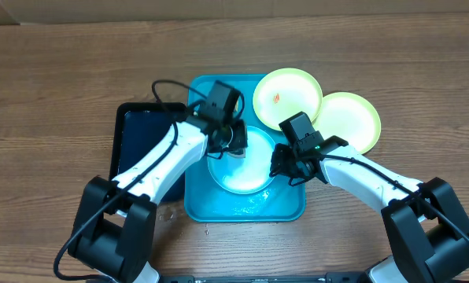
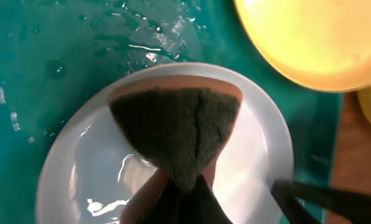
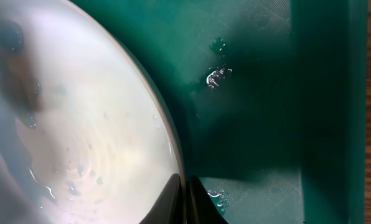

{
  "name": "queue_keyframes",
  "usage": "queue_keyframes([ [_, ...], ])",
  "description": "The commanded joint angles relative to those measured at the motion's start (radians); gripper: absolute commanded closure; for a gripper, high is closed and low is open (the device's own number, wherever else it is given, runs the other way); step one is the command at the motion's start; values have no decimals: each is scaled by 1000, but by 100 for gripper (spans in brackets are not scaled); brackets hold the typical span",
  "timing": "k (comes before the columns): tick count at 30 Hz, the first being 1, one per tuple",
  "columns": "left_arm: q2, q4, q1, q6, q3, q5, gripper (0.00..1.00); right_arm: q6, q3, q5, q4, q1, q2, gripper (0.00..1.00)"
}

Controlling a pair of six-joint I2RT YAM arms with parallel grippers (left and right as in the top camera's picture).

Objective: Clean dirty plates on tray and stack at the side

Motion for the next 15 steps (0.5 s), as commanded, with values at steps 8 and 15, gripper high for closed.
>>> queue_keyframes([
  [8,2,-218,10,126,32,-47,96,-3,-12,3,5,1,8,96],
  [15,49,-172,10,126,-31,-79,96,-3,-12,3,5,1,8,96],
])
